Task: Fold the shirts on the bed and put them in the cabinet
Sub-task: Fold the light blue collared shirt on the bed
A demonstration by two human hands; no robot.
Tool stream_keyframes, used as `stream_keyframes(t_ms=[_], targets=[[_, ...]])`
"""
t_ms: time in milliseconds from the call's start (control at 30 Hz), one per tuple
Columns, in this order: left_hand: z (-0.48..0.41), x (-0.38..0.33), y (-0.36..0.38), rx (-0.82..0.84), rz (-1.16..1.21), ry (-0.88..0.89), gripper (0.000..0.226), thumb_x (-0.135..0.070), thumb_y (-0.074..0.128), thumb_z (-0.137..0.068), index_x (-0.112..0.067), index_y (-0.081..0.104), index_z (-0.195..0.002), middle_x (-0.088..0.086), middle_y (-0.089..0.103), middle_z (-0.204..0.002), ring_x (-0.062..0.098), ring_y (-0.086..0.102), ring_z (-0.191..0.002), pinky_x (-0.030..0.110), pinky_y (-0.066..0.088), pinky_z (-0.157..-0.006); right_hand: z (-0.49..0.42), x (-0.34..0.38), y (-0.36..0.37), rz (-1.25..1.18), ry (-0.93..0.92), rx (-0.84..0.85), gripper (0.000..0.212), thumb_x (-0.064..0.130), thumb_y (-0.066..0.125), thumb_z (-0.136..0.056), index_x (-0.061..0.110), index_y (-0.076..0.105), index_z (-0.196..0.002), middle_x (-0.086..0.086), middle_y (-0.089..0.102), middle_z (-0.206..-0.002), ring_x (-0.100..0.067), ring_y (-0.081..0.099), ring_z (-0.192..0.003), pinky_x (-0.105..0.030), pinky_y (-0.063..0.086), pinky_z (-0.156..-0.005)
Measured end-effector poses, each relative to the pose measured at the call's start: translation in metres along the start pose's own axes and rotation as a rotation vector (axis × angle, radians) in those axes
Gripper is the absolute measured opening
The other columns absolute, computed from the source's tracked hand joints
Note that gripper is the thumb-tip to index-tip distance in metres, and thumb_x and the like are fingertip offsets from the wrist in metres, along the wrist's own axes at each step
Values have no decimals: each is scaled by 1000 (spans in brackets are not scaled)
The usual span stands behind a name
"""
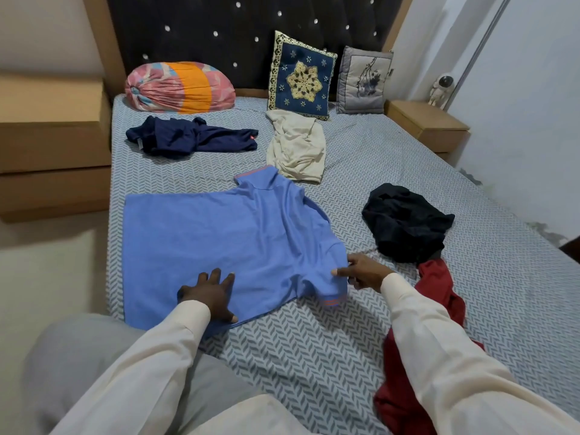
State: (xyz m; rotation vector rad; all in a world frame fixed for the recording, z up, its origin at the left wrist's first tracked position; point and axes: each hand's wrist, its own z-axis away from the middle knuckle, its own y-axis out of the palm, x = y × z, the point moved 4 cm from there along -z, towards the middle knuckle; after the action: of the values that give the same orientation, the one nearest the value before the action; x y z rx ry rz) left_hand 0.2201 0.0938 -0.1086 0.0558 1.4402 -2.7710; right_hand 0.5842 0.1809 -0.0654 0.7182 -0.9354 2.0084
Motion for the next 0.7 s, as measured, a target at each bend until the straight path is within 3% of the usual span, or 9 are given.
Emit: stream_keyframes(t_ms=[67,133,200,267,333,400,567,633,700], targets=[[1,0,0,3,-4,4,116,-72,66,-73,-36,-7,-155,-1,-8,-163,31,3,-148,63,38,-100,0,-14,5,167,109,104,33,27,88,-72,14,71,-97,0,59,-74,-13,47,-62,-23,40,-53],[2,0,1,0,-11,6,116,-73,65,-73,-36,-8,-155,-2,-9,-163,30,2,-149,63,38,-100,-3,-20,8,279,75,63,49,36,89,-66,10,72,-104,1,70,-91,-16,65,-80,-28,53,-68],[2,1,2,-6,-12,6,117,-74,64,-73,-36,-10,-155,-3,-10,-164,29,1,-150,62,37,-102,-6,-17,11,160,-12,-16,37,23,81,-81,9,71,-113,-3,73,-105,-20,70,-94,-27,57,-78],[3,3,2,-9,-15,-1,118,-75,63,-72,-37,-12,-154,-2,-11,-164,28,0,-150,62,36,-102,-6,-11,13,-134,-26,-63,31,10,66,-92,9,63,-123,-8,70,-109,-20,68,-90,-27,58,-69],[4,3,2,-10,-24,-8,118,-76,62,-73,-37,-15,-154,-1,-14,-164,29,-1,-151,61,36,-102,-4,-5,6,-233,-36,-160,27,16,63,-93,9,58,-119,-13,66,-104,-24,67,-83,-36,60,-64],[4,3,1,-13,-40,-13,119,-77,61,-73,-36,-16,-154,0,-16,-164,30,-1,-151,61,36,-102,-3,-3,-7,-149,-42,-266,15,19,59,-98,8,49,-102,-17,54,-89,-27,60,-66,-45,60,-59],[4,4,1,-31,-63,-16,122,-79,64,-66,-38,-10,-154,3,-8,-164,32,3,-149,59,36,-102,6,-22,-18,31,106,-213,22,15,54,-100,12,43,-82,-10,45,-57,-15,43,-36,-33,52,-47],[5,3,0,-50,-69,-17,123,-79,65,-64,-37,-7,-154,3,-3,-163,31,7,-148,57,37,-100,3,-40,-18,198,237,-177,22,12,57,-97,10,48,-78,-11,47,-56,-16,47,-35,-30,51,-41],[6,3,-1,-63,-73,-16,124,-79,66,-64,-36,-6,-155,3,-1,-163,31,9,-147,56,38,-100,2,-53,-15,339,377,-126,16,7,55,-94,6,53,-78,-14,53,-57,-21,53,-39,-33,55,-46]])
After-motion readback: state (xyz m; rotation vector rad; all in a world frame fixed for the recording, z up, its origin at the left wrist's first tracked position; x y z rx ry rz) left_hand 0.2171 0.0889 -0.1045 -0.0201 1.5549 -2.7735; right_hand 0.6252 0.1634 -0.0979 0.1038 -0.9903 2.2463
